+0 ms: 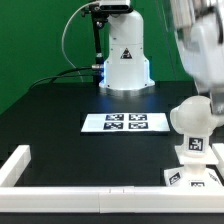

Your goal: Assemble lamp

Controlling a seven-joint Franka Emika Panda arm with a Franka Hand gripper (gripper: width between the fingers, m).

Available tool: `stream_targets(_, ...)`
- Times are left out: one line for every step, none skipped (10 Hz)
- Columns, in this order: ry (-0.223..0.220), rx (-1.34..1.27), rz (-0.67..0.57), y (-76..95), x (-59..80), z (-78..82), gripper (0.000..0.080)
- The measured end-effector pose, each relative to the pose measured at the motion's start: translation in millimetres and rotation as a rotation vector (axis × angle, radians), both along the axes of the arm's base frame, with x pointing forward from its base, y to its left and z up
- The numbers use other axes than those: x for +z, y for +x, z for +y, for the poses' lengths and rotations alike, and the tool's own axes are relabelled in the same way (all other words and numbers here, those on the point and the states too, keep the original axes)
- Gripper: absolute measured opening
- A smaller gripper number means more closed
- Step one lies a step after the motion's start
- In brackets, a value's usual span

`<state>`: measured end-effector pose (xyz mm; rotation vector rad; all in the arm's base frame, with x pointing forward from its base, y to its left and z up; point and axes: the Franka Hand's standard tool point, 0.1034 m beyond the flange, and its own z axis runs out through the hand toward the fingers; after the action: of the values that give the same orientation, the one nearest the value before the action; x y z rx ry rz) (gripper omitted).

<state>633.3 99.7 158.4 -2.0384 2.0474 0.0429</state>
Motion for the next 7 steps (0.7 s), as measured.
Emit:
stream_targets(0.001, 0.006, -0.001, 0.7, 2.3, 0.0, 0.0699)
stream_targets(-0.001, 0.007, 0.006, -0.6, -2.0, 0.4, 0.0699)
stream_targets(-0.001, 0.008, 0.006, -0.6, -2.2, 0.6, 0.0699)
stream_targets(-0.001, 0.008, 0.007, -0.8, -2.6, 0.7, 0.0699)
stream_targets(-0.001, 0.008, 0.007, -0.8, -2.9, 0.7, 0.0699)
stream_targets(-0.006, 0.038, 0.005, -2.1, -2.1, 1.8, 0.0699)
stream_targets(-0.008, 0.079, -0.002, -5.1, 1.4, 4.8, 0.0699)
